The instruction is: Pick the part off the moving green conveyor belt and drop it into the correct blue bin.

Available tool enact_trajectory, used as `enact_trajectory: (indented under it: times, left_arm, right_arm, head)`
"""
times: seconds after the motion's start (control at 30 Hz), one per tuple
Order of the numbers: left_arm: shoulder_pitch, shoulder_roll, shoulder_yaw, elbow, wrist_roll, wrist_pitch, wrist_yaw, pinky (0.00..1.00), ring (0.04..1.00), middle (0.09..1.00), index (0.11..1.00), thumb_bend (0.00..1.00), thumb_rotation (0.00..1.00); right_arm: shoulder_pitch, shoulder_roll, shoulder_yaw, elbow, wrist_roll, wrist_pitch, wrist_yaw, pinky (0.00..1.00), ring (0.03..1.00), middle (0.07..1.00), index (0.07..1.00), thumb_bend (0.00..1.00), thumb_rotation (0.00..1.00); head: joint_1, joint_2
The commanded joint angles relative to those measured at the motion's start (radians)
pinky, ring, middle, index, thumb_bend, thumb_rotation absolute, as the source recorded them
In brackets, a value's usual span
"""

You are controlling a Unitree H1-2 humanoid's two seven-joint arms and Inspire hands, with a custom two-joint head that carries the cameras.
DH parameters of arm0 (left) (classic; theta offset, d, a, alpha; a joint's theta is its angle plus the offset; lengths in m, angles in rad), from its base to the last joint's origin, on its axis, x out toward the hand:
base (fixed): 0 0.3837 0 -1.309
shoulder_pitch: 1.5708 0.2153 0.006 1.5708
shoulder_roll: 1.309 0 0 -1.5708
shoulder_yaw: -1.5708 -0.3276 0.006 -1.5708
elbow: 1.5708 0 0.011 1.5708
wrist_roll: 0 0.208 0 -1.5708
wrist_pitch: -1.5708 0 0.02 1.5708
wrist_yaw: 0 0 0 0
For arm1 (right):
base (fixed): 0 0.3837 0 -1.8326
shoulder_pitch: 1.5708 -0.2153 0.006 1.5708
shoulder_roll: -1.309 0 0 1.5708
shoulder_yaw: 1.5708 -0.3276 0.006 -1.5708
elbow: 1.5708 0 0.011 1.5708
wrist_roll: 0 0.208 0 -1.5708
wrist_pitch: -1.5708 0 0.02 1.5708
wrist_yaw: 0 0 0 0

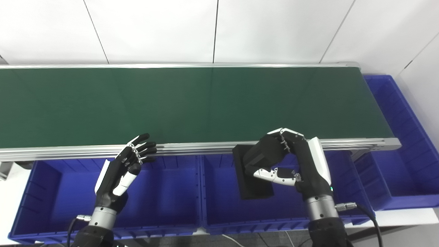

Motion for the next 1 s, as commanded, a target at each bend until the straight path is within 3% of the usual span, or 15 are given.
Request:
enact_trajectory:
  times: [0.0, 0.3, 0.47, 0.97]
  left_arm:
    - [-0.004, 0.009, 0.006, -0.046, -0.015, -0.011, -0.011, 0.67, 0.743, 0.763, 0.839, 0.92, 0.72]
    - [0.014, 0.015, 0.003, -0.080, -0.016, 0.009, -0.015, 0.68, 0.743, 0.762, 0.841, 0.92, 0.72]
    - [0.033, 0.014, 0.001, -0.102, -0.012, 0.018, -0.011, 0.68, 0.749, 0.768, 0.844, 0.93, 0.72]
    - [0.086, 0.020, -0.011, -0.173, -0.010, 0.038, -0.012, 0.68, 0.754, 0.775, 0.844, 0.92, 0.72]
  right_arm:
    - [-0.005, 0.008, 0.009, -0.010, 0.010, -0.066, -0.018, 0.37, 0.429, 0.485, 0.497, 0.52, 0.00]
    - [-0.033, -0.009, 0.036, 0.078, 0.004, -0.114, -0.030, 0.37, 0.423, 0.475, 0.506, 0.52, 0.00]
    - [-0.062, -0.023, 0.039, 0.129, 0.001, -0.076, -0.008, 0.37, 0.423, 0.474, 0.516, 0.52, 0.00]
    - [-0.137, -0.081, 0.052, 0.316, -0.001, -0.092, -0.022, 0.39, 0.424, 0.477, 0.517, 0.52, 0.00]
  head:
    - [0.000, 0.003]
    - [0.001, 0.013]
    - [0.010, 0.016]
    - [0.030, 0.037]
